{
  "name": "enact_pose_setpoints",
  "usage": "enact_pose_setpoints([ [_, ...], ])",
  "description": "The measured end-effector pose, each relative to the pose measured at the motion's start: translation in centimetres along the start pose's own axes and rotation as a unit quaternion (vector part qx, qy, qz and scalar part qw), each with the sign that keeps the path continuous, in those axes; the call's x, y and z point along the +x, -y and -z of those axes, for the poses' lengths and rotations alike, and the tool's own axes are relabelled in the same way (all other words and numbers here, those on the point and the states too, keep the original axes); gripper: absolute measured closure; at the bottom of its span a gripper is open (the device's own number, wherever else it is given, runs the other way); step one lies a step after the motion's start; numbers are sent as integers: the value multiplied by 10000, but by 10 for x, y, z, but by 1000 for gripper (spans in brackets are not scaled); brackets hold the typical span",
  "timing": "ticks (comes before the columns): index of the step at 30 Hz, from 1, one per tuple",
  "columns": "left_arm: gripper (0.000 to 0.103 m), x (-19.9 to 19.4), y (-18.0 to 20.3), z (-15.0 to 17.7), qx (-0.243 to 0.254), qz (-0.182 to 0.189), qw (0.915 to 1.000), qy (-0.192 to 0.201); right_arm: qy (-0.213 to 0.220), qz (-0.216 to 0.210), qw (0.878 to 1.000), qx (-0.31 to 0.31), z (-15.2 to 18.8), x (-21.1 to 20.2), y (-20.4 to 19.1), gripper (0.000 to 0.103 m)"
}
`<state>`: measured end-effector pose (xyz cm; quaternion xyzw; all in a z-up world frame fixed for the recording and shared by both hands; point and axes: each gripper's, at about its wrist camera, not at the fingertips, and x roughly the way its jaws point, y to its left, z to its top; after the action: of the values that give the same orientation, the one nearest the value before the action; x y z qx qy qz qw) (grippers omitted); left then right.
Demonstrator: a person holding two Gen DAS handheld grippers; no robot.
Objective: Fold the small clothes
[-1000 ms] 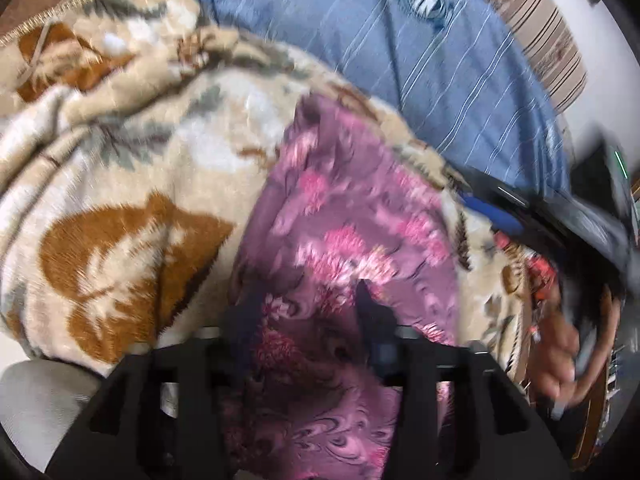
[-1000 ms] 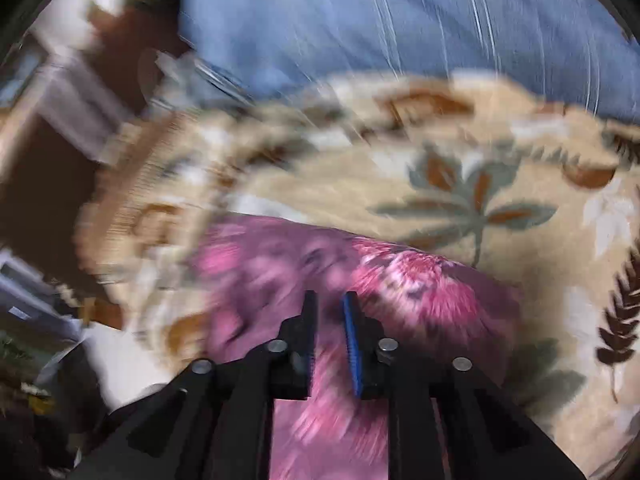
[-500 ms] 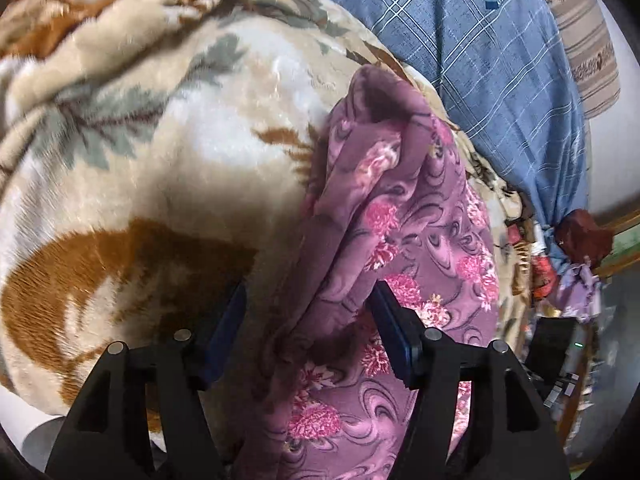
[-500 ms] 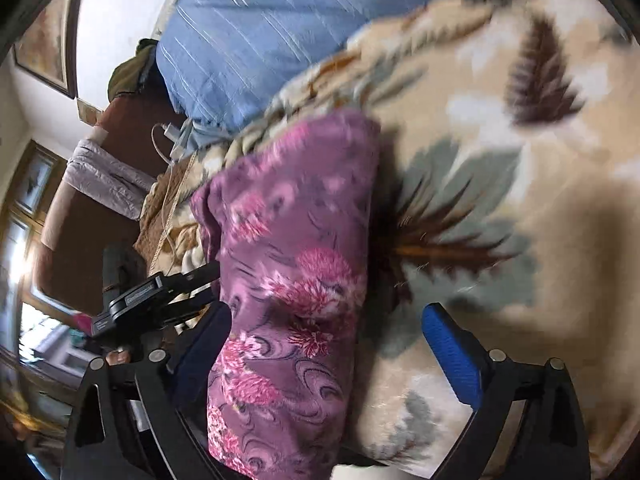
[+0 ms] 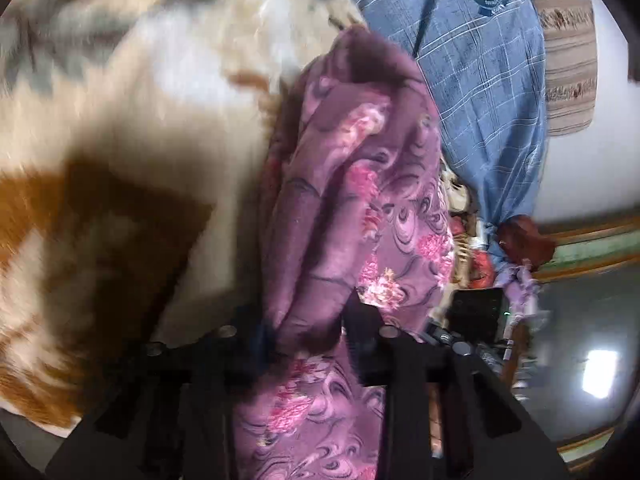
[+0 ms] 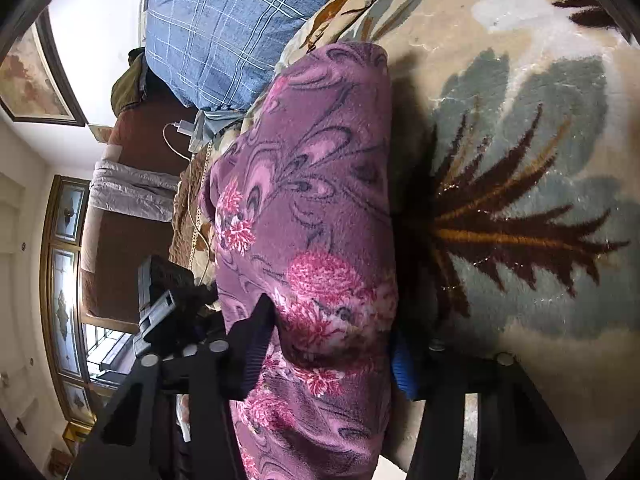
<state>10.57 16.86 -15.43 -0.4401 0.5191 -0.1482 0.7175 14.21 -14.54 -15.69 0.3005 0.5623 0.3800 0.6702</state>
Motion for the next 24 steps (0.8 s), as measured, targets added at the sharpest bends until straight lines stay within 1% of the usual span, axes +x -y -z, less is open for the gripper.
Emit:
enact_pose_setpoints([
  [1,75,-2,-1,1,-40,38,10000,23,-13,10,10000,17,1,-1,1,62],
  [2,75,-4,0,2,-15,68,10000,35,-19,-22,10000,63,4,-5,1,67],
  [3,73,-3,4,5,79,40,10000,9,-17,-104,9999,63,5,-12,3,68],
  [4,69,1,11,10,246,-102,9996,-42,19,-179,9998,39,10,-21,2,69],
  [6,64,13,22,16,449,-362,9983,-68,58,-61,10000,-27,17,-33,1,68],
  [7,63,17,26,18,491,-441,9978,-26,64,44,9999,-69,20,-36,1,68],
  [8,64,19,30,18,515,-569,9970,23,67,72,9999,-97,20,-37,3,67],
  [9,77,19,32,18,507,-616,9968,17,54,87,9999,-88,19,-33,7,67],
  [10,80,18,34,20,485,-634,9968,-1,49,101,9999,-56,17,-30,11,67],
  [11,81,11,43,25,536,-756,9956,117,71,89,9999,21,16,-29,15,68],
  [12,82,8,55,31,690,-895,9934,186,75,-1,9999,139,16,-31,17,69],
  [14,83,-1,81,48,1028,-1056,9887,279,170,-74,9998,-77,19,-43,4,71],
  [15,84,-6,95,60,1148,-1029,9875,324,285,-5,9991,-298,22,-56,-9,71],
  [17,84,-9,116,79,1378,-864,9861,345,394,81,9979,-515,28,-79,-26,71],
  [19,84,-8,130,89,1536,-673,9852,357,570,80,9959,-700,36,-105,-35,71],
  [22,84,6,159,91,1859,-437,9811,315,871,114,9921,-894,46,-145,-34,71],
  [24,85,24,183,85,2006,-326,9788,238,1071,185,9896,-946,45,-170,-30,71],
])
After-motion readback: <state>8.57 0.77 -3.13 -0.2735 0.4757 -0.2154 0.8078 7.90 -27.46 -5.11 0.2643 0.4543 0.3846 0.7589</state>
